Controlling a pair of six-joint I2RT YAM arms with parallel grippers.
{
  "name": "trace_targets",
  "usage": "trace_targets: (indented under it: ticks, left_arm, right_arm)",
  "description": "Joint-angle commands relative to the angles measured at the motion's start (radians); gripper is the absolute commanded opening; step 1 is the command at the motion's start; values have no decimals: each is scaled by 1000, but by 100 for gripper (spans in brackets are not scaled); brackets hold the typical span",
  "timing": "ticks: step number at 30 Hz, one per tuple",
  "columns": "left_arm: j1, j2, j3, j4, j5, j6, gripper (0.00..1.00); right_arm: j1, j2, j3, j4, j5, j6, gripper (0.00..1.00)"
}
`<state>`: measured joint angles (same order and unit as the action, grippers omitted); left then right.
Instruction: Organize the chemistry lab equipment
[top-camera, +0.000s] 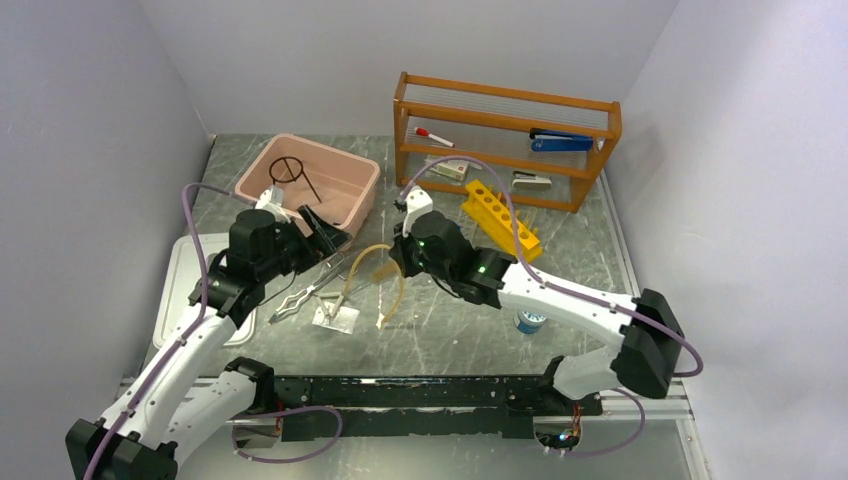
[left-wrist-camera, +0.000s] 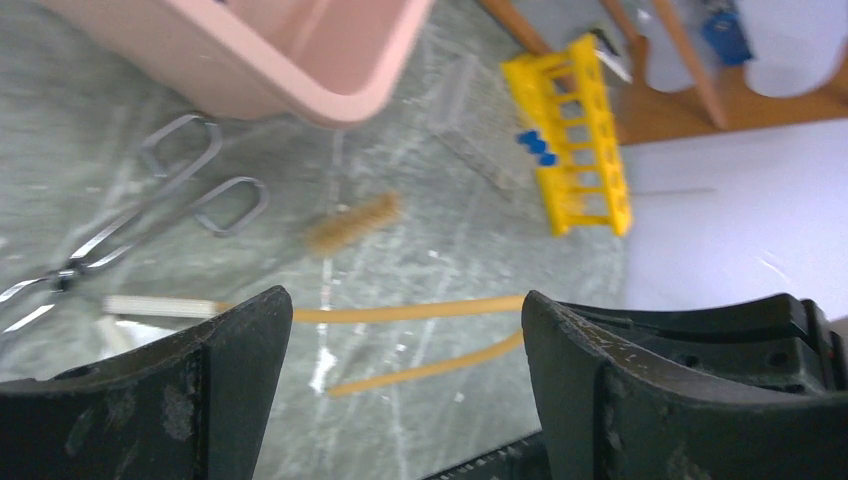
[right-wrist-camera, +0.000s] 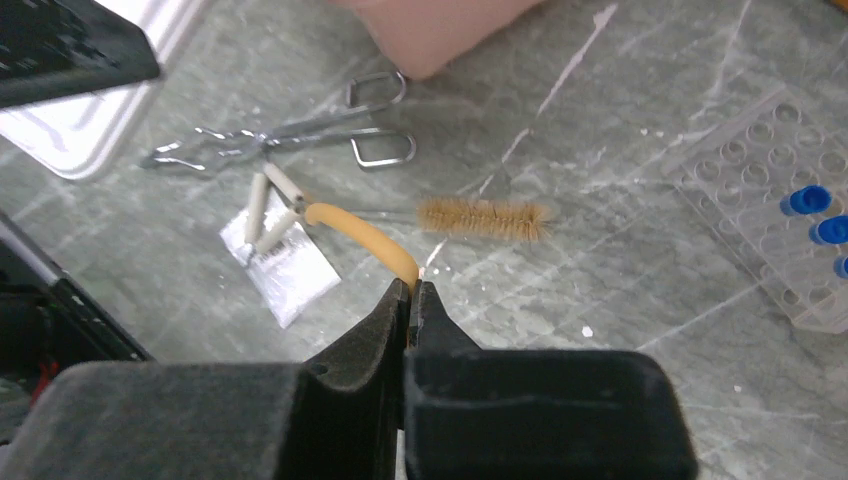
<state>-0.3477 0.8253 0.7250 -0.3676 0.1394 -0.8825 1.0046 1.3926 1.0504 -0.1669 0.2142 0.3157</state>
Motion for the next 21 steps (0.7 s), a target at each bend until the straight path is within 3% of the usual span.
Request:
trace_targets:
  ticks: [1, 6, 12, 17, 21]
  left_arm:
    - [4, 17, 1, 166, 160, 63, 84]
    - [4, 83, 67, 190, 273, 335, 72]
    - [4, 121, 185, 112, 470, 644, 70]
    - [4, 110, 168, 194, 603, 656, 71]
    - [4, 113, 146, 263, 698, 628, 64]
  right_arm:
    - [1, -87, -13, 138, -2, -14, 0]
    - [1, -113, 19, 115, -44, -34, 0]
    - [-1, -142, 36, 80, -117, -82, 0]
    - [-3, -157, 44, 61, -163, -118, 0]
    - [-5, -167, 51, 52, -162, -128, 0]
